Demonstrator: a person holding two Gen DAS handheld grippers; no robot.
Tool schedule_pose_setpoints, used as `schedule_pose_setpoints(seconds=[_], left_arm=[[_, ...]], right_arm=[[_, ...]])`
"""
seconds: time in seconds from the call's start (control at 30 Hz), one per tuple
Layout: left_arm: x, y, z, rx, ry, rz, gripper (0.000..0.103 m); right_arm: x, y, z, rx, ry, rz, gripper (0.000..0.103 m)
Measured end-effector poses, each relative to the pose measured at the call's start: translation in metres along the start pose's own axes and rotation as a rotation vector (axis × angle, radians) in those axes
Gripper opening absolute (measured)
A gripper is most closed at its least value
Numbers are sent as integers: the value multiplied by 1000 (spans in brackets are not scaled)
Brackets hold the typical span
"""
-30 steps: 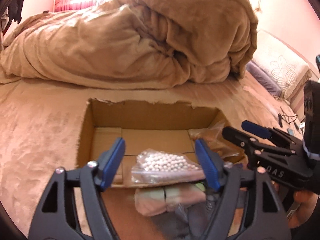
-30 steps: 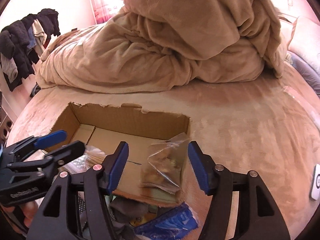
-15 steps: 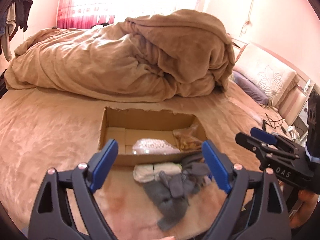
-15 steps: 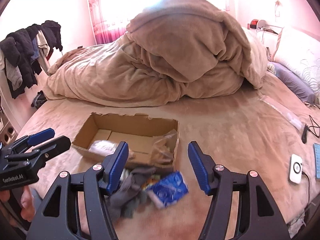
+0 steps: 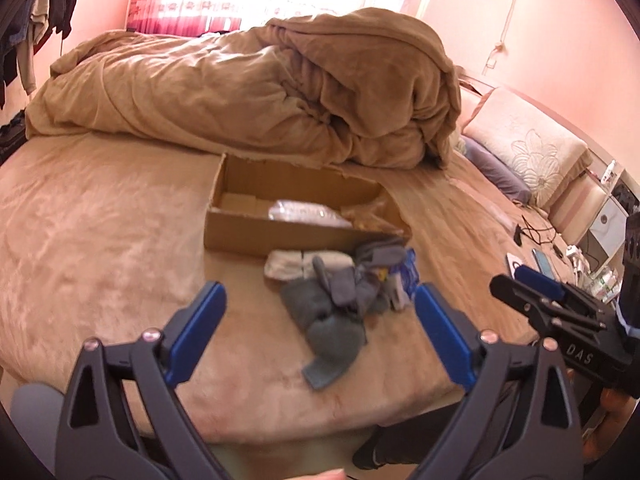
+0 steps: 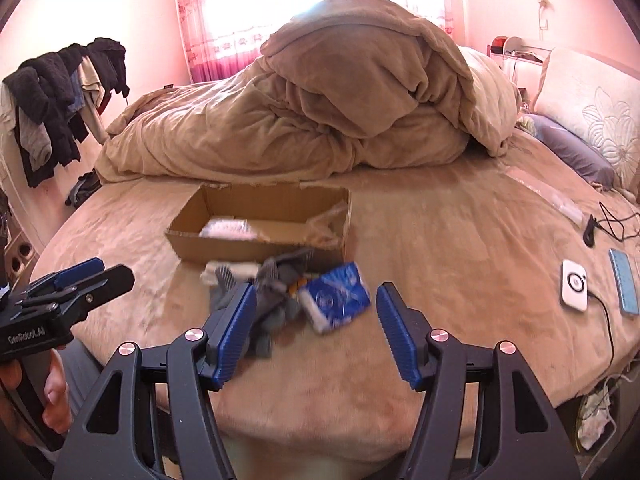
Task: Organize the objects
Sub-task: 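Grasp the grey sock with left tool while right tool grasps the blue tissue pack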
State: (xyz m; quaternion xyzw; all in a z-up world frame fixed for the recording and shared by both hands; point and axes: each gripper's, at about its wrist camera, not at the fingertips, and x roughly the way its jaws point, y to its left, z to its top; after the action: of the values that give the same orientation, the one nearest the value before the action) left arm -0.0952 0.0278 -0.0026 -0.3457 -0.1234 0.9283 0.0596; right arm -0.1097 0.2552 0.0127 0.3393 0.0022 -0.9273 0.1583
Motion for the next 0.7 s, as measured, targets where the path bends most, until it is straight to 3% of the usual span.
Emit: schedule_pose_setpoints(seconds=[0.4, 0.7], left_arm=[[34, -5, -33, 51, 87, 7, 96], [87, 0, -47, 41, 184, 24, 95]], right_arm=[[6, -4, -29, 21, 30, 9, 66], [45, -20, -33, 26, 84, 7, 66]])
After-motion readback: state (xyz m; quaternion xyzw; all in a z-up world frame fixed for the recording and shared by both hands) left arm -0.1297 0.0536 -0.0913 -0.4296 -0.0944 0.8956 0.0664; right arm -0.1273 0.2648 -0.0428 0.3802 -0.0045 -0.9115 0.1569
